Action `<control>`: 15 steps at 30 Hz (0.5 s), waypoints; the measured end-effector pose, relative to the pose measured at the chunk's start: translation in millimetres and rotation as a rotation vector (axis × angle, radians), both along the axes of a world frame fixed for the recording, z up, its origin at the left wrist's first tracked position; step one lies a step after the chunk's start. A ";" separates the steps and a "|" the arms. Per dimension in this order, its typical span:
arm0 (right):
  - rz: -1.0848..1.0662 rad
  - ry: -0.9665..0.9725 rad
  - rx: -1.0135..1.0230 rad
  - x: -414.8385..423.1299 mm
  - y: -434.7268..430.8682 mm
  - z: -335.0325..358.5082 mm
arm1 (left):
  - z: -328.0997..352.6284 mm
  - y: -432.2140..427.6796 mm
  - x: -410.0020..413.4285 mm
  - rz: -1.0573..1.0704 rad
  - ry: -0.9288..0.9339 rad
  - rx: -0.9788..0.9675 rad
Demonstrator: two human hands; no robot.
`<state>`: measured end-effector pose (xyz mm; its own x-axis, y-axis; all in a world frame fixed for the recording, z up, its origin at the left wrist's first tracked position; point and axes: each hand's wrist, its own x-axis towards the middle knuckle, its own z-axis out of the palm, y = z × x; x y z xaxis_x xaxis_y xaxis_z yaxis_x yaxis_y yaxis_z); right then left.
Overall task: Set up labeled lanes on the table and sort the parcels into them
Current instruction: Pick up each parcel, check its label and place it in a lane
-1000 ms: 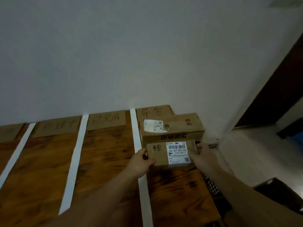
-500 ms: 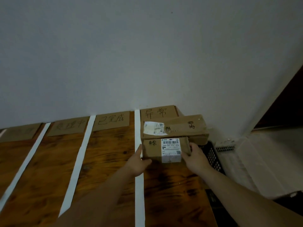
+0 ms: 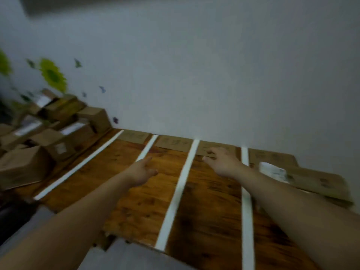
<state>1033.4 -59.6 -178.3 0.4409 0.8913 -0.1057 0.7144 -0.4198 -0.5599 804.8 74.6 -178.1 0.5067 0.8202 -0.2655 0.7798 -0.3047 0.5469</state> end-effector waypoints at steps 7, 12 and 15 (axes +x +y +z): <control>0.263 -0.050 -0.047 -162.9 136.9 19.6 | 41.0 91.9 -187.9 0.164 -0.029 0.082; 0.415 -0.084 -0.069 -249.8 211.9 29.7 | 51.4 145.5 -291.4 0.300 -0.049 0.017; 0.481 -0.087 -0.071 -285.8 258.3 29.1 | 44.3 175.6 -333.1 0.379 -0.044 0.034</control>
<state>747.6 198.7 -149.1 -0.0085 0.9879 -0.1550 0.8794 -0.0664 -0.4715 471.7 250.2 -133.8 0.1762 0.9595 -0.2198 0.8167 -0.0178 0.5767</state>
